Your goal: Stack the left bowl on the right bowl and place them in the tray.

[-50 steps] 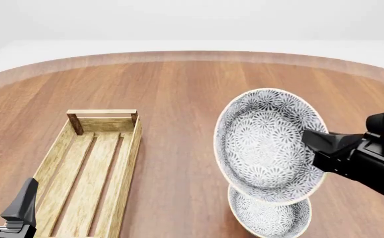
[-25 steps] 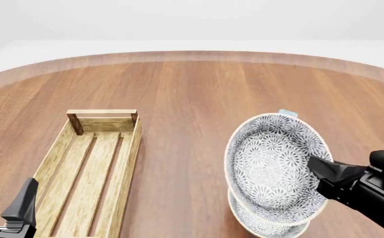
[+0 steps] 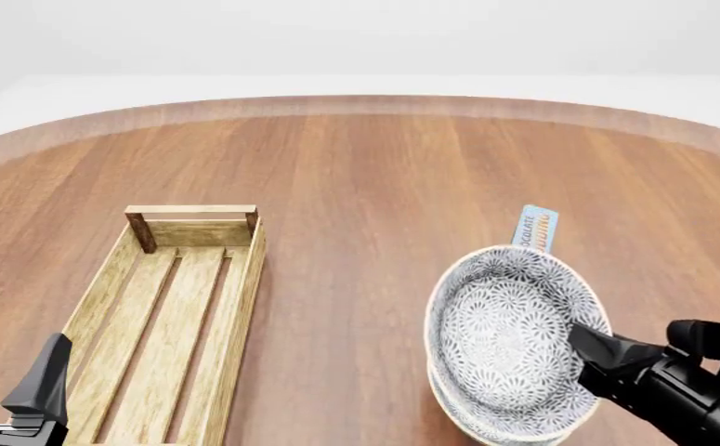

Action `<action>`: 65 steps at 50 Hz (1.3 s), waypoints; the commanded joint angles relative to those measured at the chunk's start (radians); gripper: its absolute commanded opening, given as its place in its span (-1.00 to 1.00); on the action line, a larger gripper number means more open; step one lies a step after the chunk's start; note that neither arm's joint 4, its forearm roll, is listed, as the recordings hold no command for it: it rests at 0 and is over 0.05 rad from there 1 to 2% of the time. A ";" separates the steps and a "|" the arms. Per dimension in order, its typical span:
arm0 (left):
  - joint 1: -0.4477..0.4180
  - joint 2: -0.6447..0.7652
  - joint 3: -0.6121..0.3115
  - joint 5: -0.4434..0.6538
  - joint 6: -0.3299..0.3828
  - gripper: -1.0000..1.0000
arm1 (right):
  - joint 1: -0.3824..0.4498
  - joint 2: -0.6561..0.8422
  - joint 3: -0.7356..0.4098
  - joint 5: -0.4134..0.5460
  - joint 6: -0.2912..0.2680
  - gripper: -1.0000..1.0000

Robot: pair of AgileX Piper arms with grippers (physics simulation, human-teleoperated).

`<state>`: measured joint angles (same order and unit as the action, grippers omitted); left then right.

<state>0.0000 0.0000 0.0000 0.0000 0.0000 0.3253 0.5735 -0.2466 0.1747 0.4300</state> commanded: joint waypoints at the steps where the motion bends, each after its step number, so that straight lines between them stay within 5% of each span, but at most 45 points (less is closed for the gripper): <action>1: 0.000 0.000 0.000 0.000 0.000 1.00 | -0.011 0.010 0.047 -0.056 0.018 -1.00; 43: 0.000 0.000 0.000 0.000 0.000 1.00 | -0.072 0.215 0.189 -0.363 0.062 -1.00; 60: 0.000 0.000 0.000 0.000 0.000 1.00 | -0.082 0.234 0.184 -0.372 0.021 -1.00; 61: 0.000 0.000 0.000 0.000 0.000 1.00 | -0.083 0.231 0.177 -0.361 0.015 1.00; 65: 0.000 0.000 0.000 0.000 0.000 1.00 | -0.076 0.205 0.167 -0.330 0.008 1.00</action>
<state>0.0000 0.0000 0.0000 0.0000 0.0000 0.2469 0.7996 -0.0623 -0.1837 0.4584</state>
